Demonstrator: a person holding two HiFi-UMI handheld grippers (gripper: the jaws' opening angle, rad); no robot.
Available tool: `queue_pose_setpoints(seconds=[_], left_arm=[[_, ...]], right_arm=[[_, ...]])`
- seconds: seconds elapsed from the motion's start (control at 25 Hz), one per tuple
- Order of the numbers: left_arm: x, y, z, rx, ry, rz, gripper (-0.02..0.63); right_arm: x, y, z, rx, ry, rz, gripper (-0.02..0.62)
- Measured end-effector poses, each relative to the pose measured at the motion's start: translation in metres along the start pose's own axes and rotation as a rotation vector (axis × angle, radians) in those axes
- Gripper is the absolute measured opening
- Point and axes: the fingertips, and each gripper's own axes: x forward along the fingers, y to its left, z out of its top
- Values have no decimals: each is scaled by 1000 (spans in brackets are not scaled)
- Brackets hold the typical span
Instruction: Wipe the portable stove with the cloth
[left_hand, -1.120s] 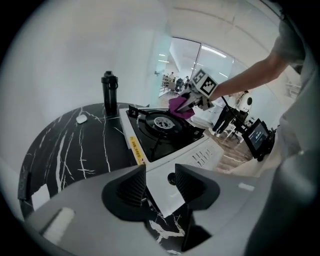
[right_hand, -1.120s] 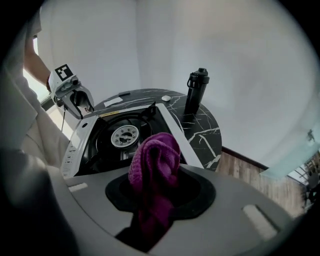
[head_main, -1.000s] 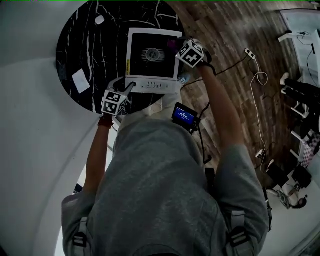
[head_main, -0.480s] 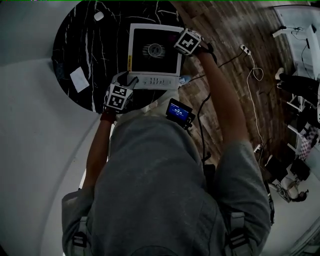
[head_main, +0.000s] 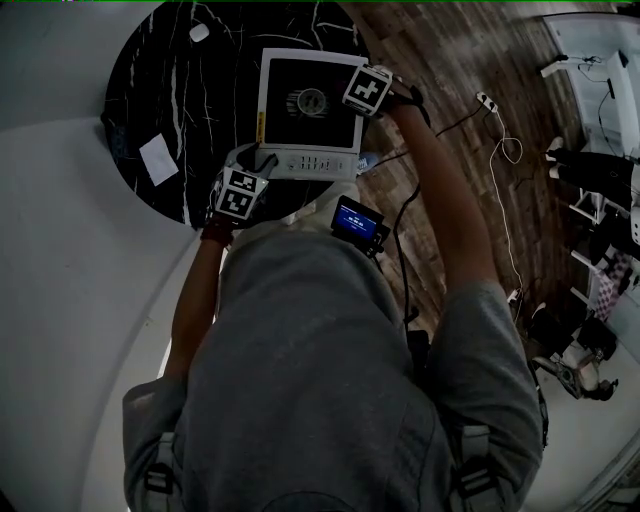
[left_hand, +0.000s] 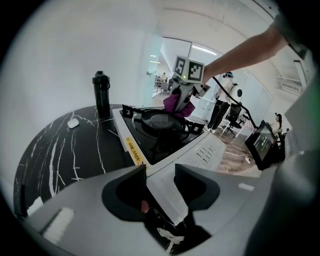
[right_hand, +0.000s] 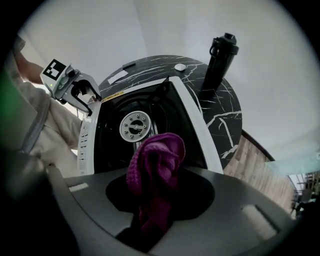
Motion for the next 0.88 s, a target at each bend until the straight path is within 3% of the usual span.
queue_pose_setpoints(seconds=[0.36,0.48,0.68,0.88], left_arm=[[1,1,0,-7,5,-2,181],[0,1,0,-8,4,7,183],[1,0,0,-7,11,12,183],[1,0,0,-5,14,19,184]], right_arm=[[5,19,0,-84,77,48,129],[-2,17,4,-104,75,13,129],[2,27,-1,-62,63,49,129],[5,23,-3,-58,53,29,129]])
